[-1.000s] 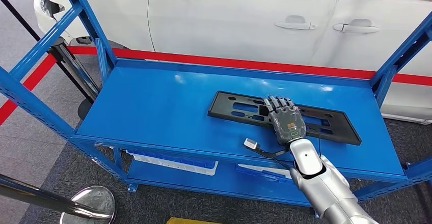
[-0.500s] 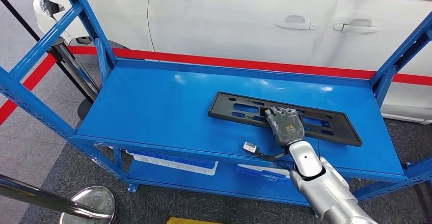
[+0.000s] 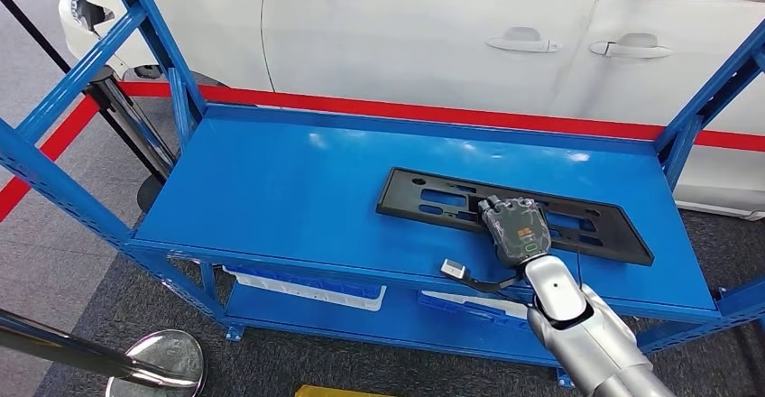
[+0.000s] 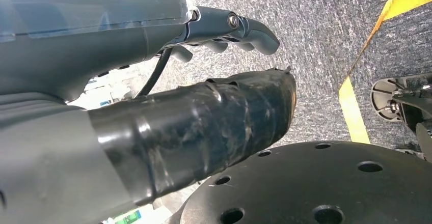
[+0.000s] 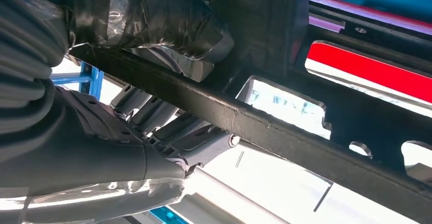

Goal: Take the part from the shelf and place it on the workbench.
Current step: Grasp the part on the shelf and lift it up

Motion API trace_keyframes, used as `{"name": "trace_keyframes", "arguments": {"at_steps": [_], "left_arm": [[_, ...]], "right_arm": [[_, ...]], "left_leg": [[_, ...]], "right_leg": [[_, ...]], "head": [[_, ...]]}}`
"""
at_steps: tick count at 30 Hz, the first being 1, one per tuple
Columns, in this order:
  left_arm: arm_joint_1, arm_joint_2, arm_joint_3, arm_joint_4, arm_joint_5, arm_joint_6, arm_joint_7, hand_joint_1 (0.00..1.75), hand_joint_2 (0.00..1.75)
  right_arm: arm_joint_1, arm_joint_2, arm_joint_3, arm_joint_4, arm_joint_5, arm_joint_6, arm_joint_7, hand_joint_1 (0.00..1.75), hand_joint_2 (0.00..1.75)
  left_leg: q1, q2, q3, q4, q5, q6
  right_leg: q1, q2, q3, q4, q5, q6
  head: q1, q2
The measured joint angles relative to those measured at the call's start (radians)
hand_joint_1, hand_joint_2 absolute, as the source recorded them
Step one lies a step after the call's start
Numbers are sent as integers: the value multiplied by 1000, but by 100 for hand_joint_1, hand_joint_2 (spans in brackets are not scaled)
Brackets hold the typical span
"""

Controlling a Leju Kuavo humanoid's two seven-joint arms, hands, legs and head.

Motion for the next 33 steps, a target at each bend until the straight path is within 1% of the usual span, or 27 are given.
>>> {"name": "trace_keyframes", "arguments": {"at_steps": [1,5,8,14,17,20,22,23,27,30,33], "left_arm": [[0,0,0,0,0,0,0,0,175],[0,0,0,0,8,-3,-2,0,175],[-1,0,0,0,14,-5,-5,0,175],[-2,0,0,-1,15,-1,-6,0,175],[-1,0,0,-2,15,18,-8,0,175],[2,0,0,-2,20,34,-20,0,175],[4,0,0,-2,25,35,-26,0,175],[5,0,0,-2,28,35,-27,0,175],[8,0,0,-2,35,34,-31,0,175],[8,0,0,-2,34,34,-34,0,175],[8,0,-1,-2,32,34,-36,0,175]], "right_arm": [[2,-5,2,-7,-5,2,-3,175,175],[8,-19,18,-41,-34,13,-5,175,175],[8,-20,34,-64,-45,29,11,175,175],[11,-25,44,-84,-45,30,13,175,175],[24,-50,46,-95,-45,-11,8,175,175],[48,-83,40,-129,-18,-109,5,175,175],[70,-107,10,-190,45,-162,2,175,175],[87,-114,-20,-234,86,-174,-6,175,175],[169,-117,-171,-455,226,-184,-49,175,175],[206,-114,-243,-629,252,-187,-61,175,175],[229,-113,-281,-756,253,-190,-96,175,175]], "left_leg": [[0,0,0,0,0,0],[0,0,0,0,0,0],[0,0,0,0,0,0],[0,0,0,0,0,0],[0,-1,0,0,0,0],[0,-2,-2,0,0,0],[0,-2,-2,0,0,0],[0,-2,-2,0,0,0],[0,-2,-4,1,0,0],[0,-2,-5,0,0,0],[0,-2,-5,0,0,0]], "right_leg": [[0,0,0,0,0,0],[0,0,0,0,0,0],[0,0,0,0,0,0],[0,0,0,0,0,0],[0,0,0,0,0,0],[0,-1,-1,0,0,0],[0,-1,-1,0,0,0],[0,-1,-2,0,0,0],[-1,-1,-3,0,0,0],[-1,-1,-4,0,0,0],[0,-1,-4,0,0,0]], "head": [[0,0],[0,0],[0,0],[0,0],[0,0],[0,0],[0,0],[0,0],[0,0],[0,0],[0,0]]}}
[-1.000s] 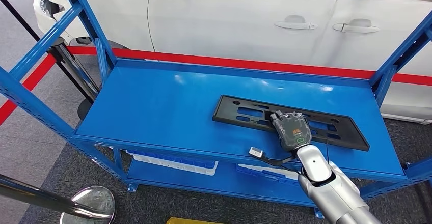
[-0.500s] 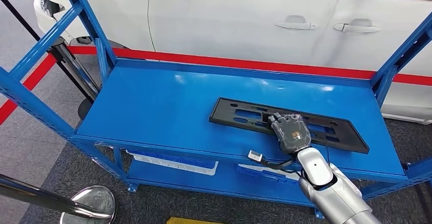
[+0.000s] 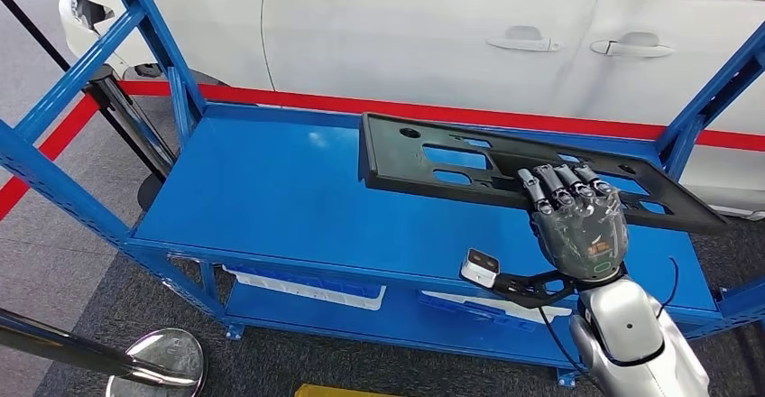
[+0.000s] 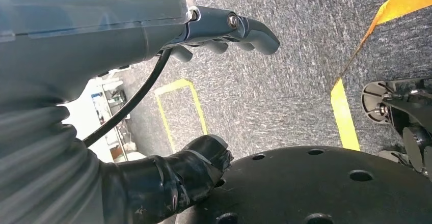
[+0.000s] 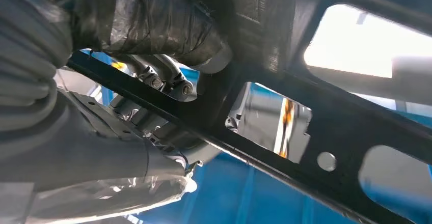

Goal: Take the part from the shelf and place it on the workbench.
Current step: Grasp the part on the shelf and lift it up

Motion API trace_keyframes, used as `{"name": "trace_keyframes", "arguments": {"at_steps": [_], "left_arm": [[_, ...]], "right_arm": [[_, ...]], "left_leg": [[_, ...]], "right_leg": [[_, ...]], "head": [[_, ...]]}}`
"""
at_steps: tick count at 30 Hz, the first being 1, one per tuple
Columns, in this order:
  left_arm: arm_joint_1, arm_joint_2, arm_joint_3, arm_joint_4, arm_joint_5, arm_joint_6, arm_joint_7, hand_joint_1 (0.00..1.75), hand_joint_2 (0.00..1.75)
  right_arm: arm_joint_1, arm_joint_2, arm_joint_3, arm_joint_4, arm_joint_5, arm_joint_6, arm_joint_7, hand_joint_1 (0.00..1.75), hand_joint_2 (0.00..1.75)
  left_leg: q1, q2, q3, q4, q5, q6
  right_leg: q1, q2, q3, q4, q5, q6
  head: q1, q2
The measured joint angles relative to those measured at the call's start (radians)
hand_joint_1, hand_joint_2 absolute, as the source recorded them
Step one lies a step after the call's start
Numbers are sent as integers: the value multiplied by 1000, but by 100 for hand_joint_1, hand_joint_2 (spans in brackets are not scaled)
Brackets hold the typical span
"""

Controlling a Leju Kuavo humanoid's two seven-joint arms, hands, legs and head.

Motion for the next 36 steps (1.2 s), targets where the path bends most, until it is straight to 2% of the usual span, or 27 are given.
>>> {"name": "trace_keyframes", "arguments": {"at_steps": [6,27,29,31,33,34,36], "left_arm": [[-1,0,-3,0,0,-3,-5,0,175],[-2,0,-19,-3,1,-6,-12,0,175],[-2,1,-19,-4,7,-6,-12,0,175],[-2,2,-19,-5,12,-6,-10,0,175],[-4,1,-19,-5,12,-7,-7,0,175],[-5,0,-19,-6,12,-8,-6,0,175],[-5,0,-19,-6,11,-11,-4,0,175]], "right_arm": [[24,2,-32,-100,0,0,-1,175,175],[55,2,-59,-139,0,0,14,175,175],[58,2,-60,-147,0,0,14,175,175],[62,2,-61,-154,0,0,16,175,175],[63,2,-62,-157,0,0,20,175,175],[64,2,-63,-158,0,0,23,175,175],[66,1,-63,-158,0,0,29,175,175]], "left_leg": [[0,0,1,0,0,0],[0,0,0,0,0,0],[-3,0,0,2,1,4],[-1,3,6,-13,15,16],[7,9,17,-45,36,28],[11,12,20,-55,41,31],[15,15,14,-54,43,33]], "right_leg": [[0,0,0,0,0,0],[0,0,0,0,0,0],[-4,1,1,-4,4,4],[-6,1,5,-14,9,14],[-4,-3,-7,10,-13,21],[-6,-5,-29,55,-41,24],[-14,-7,-95,181,-95,35]], "head": [[0,0],[0,0],[0,0],[0,0],[0,0],[0,0],[0,0]]}}
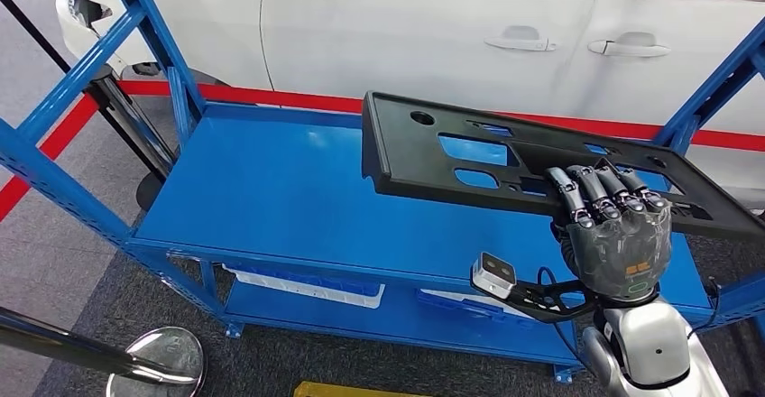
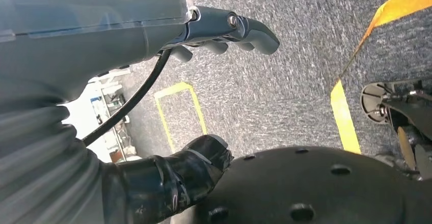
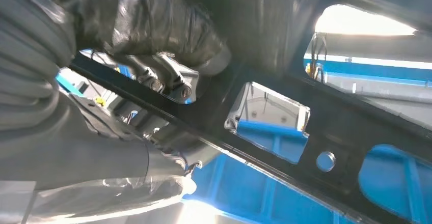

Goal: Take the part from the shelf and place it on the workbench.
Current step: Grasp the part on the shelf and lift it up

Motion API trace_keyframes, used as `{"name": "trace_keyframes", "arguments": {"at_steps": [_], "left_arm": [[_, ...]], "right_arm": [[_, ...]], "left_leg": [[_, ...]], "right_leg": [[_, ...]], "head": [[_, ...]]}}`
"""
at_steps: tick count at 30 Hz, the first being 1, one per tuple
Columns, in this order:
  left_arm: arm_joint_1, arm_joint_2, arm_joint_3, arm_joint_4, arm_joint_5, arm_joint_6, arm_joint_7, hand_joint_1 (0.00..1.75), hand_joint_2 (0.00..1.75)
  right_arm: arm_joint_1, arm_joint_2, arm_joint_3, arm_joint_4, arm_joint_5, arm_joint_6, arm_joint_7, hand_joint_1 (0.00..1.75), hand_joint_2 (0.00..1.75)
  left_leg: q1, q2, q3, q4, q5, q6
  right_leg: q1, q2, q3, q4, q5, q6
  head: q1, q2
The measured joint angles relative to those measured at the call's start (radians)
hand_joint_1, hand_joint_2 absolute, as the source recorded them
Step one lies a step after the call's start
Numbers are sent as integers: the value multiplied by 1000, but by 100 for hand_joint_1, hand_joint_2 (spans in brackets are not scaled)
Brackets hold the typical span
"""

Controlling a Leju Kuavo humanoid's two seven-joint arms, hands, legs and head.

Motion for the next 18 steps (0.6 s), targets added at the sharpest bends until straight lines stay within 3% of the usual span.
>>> {"name": "trace_keyframes", "arguments": {"at_steps": [1,2,3,5,6,7,10,12,15,16,17,18], "left_arm": [[0,0,0,0,-1,-2,1,0,175],[0,-1,0,0,-2,-3,3,0,175],[0,-1,0,0,-4,-4,4,0,175],[-1,2,0,0,-7,-5,4,0,175],[-1,4,0,0,-8,-6,5,0,175],[-1,6,-1,0,-8,-7,5,0,175],[0,8,-2,0,-9,-9,6,0,175],[1,9,-4,0,-10,-10,6,0,175],[-2,9,-5,0,-10,-10,6,0,175],[-2,9,-6,0,-10,-10,6,0,175],[-3,9,-6,0,-10,-10,6,0,175],[-3,9,-6,0,-11,-10,6,0,175]], "right_arm": [[2,0,0,0,0,0,2,175,175],[3,-1,-1,0,0,0,2,175,175],[4,-2,-1,0,0,0,4,175,175],[4,-3,-3,0,0,0,7,175,175],[4,-4,-5,0,0,0,10,175,175],[5,-6,-7,0,0,0,12,175,175],[9,-8,-11,0,0,-1,17,175,175],[8,-8,-14,-1,0,-1,17,175,175],[8,-8,-16,-1,0,-1,17,175,175],[9,-8,-16,-1,0,-1,16,175,175],[9,-8,-16,-1,0,-1,16,175,175],[9,-8,-16,-1,0,-1,15,175,175]], "left_leg": [[3,1,-4,5,-1,-2],[7,1,-8,12,-4,-6],[13,1,-13,22,-8,-13],[23,-1,-25,51,-22,-35],[25,-3,-34,68,-29,-48],[23,-5,-43,80,-32,-58],[23,-5,-60,89,-28,-76],[25,-2,-78,121,-60,-80],[19,0,-141,291,-178,-73],[15,0,-156,342,-203,-69],[10,0,-156,364,-212,-62],[4,0,-134,345,-201,-51]], "right_leg": [[-6,-1,-26,47,-9,7],[-13,-2,-37,59,2,14],[-20,-4,-29,35,31,22],[-32,-6,17,-73,95,42],[-34,-5,32,-113,110,42],[-34,-3,36,-131,113,37],[-29,0,19,-119,114,2],[-26,-3,8,-118,125,-18],[-14,-8,-17,-119,144,-42],[-8,-8,-26,-119,150,-47],[-1,-9,-35,-119,158,-50],[6,-8,-43,-119,165,-53]], "head": [[0,0],[0,0],[0,0],[1,0],[1,0],[1,0],[0,0],[0,0],[0,0],[0,0],[0,0],[0,0]]}}
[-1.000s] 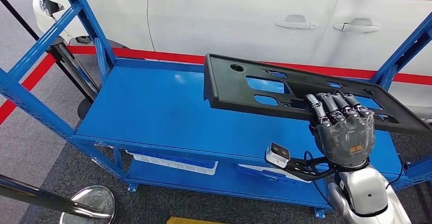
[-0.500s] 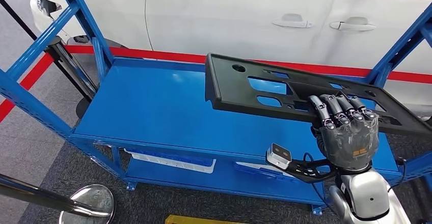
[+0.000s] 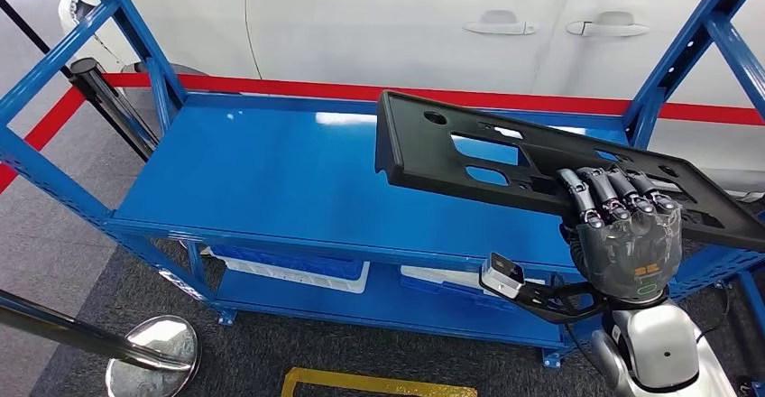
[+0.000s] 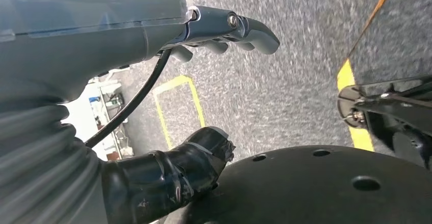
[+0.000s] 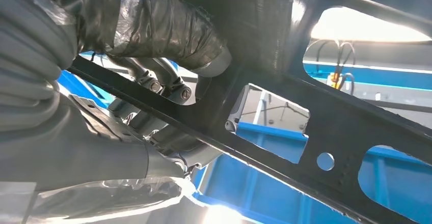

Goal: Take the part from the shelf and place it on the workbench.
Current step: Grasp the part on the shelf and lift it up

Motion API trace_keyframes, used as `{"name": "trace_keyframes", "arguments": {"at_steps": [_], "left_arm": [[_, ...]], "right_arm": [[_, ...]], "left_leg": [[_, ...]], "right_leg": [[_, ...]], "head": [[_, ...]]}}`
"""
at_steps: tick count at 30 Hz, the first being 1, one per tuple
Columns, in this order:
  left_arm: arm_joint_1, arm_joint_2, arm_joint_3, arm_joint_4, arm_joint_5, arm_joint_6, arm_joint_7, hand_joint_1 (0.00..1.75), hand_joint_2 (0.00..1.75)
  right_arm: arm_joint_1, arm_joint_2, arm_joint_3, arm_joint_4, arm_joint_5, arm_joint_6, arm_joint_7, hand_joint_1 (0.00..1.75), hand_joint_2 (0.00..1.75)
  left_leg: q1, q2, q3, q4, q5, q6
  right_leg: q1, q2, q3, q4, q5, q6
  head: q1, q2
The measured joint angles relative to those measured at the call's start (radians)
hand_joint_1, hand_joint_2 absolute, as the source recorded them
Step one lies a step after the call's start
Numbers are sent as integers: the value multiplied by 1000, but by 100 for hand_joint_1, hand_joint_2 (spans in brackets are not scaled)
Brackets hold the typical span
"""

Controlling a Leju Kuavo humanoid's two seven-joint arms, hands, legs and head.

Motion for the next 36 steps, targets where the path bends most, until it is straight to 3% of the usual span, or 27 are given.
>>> {"name": "trace_keyframes", "arguments": {"at_steps": [3,5,8,9,10,12,13,14,15,17,19,20,22,23,24,25,27,28,29,31,33,35,36], "left_arm": [[-2,3,0,0,-1,0,-1,0,175],[-3,4,-1,0,-1,0,-2,0,175],[-3,0,-1,0,0,-3,-2,0,175],[-4,-1,-1,0,1,-3,-2,0,175],[-4,-2,-1,-1,1,-4,-2,0,175],[-4,-3,-1,-1,1,-4,-2,0,175],[-4,-4,-1,-1,1,-5,-2,0,175],[-4,-6,-1,-1,1,-6,-2,0,175],[-4,-7,-1,-1,1,-7,-2,0,175],[-4,-9,-1,-1,1,-9,-4,0,175],[-4,-10,-1,-2,0,-9,-5,0,175],[-4,-9,-1,-2,0,-10,-5,0,175],[-2,-9,-1,-2,-1,-10,-5,0,175],[-1,-9,-1,-2,-1,-10,-5,0,175],[-1,-8,-1,-2,-1,-10,-5,0,175],[0,-8,-1,-2,0,-10,-5,0,175],[0,-7,-1,-2,0,-12,-5,0,175],[0,-7,-1,-2,0,-12,-5,0,175],[-1,-7,-1,-2,0,-13,-5,0,175],[-1,-7,-1,-2,0,-14,-5,0,175],[-2,-7,-1,-2,0,-14,-5,0,175],[-3,-6,-2,-2,0,-14,-7,0,175],[-4,-5,-2,-2,0,-15,-8,0,175]], "right_arm": [[0,0,-3,-2,0,0,0,175,175],[2,0,-5,-3,0,0,2,175,175],[9,0,-5,-14,0,0,1,175,175],[11,-1,-5,-20,0,0,1,175,175],[13,-1,-5,-26,0,-1,0,175,175],[15,-2,-5,-34,0,-1,1,175,175],[17,-2,-5,-35,0,-1,2,175,175],[19,-2,-5,-35,0,-1,4,175,175],[20,-2,-5,-35,0,-1,6,175,175],[19,-2,-6,-34,0,-1,14,175,175],[16,-2,-7,-34,0,-1,24,175,175],[15,-2,-8,-33,0,-1,28,175,175],[13,-3,-8,-32,0,-1,33,175,175],[12,-3,-9,-31,0,-1,35,175,175],[10,-3,-9,-30,0,-1,37,175,175],[9,-3,-9,-28,0,-1,39,175,175],[7,-3,-9,-22,0,-1,43,175,175],[7,-3,-9,-17,0,-1,49,175,175],[6,-3,-9,-11,0,-1,58,175,175],[6,-3,-9,4,0,-1,83,175,175],[4,-3,-9,18,0,-1,105,175,175],[-2,-3,-8,30,0,-1,128,175,175],[-6,-3,-7,37,0,-1,140,175,175]], "left_leg": [[-25,1,129,-198,66,46],[-38,3,162,-266,87,60],[-40,6,151,-287,128,62],[-37,8,145,-296,145,66],[-33,11,135,-305,163,69],[-31,14,106,-307,190,73],[-31,15,88,-305,202,73],[-30,16,70,-301,213,70],[-29,16,51,-296,222,67],[-25,17,15,-280,239,58],[-25,15,-10,-263,251,46],[-26,15,-16,-259,258,40],[-26,13,-20,-262,276,27],[-25,12,-24,-261,276,20],[-24,10,-33,-250,257,14],[-22,8,-46,-223,218,9],[-18,7,-77,-119,111,2],[-16,7,-87,-57,75,-2],[-15,7,-90,-8,63,-4],[-13,7,-51,8,102,-7],[-11,5,54,-106,140,-4],[-14,-1,154,-247,123,5],[-16,-3,177,-285,111,9]], "right_leg": [[15,2,-18,-2,24,-2],[13,0,-23,-6,41,6],[7,-1,-26,-18,58,25],[7,0,-32,-11,38,30],[7,0,-40,15,0,34],[1,0,-62,120,-103,43],[-2,0,-70,178,-135,48],[-5,0,-67,219,-141,53],[-8,0,-51,232,-125,57],[-15,-1,32,157,-76,64],[-13,0,131,24,-83,61],[-11,1,157,-20,-96,55],[-7,2,157,-43,-96,36],[-8,0,148,-47,-86,27],[-10,-2,138,-49,-73,17],[-13,-4,125,-51,-60,8],[-12,-6,95,-52,-34,-2],[-11,-6,79,-51,-21,-2],[-11,-6,64,-50,-8,0],[-12,-6,30,-46,16,5],[-12,-6,3,-41,37,14],[-12,-5,-9,-38,56,26],[-11,-6,-10,-41,66,32]], "head": [[0,0],[0,0],[0,0],[0,0],[0,0],[0,0],[0,0],[0,0],[0,0],[0,0],[0,0],[0,0],[-1,0],[-1,0],[-1,0],[-1,0],[-1,0],[-1,0],[-1,0],[-1,0],[-1,0],[-1,0],[-1,0]]}}
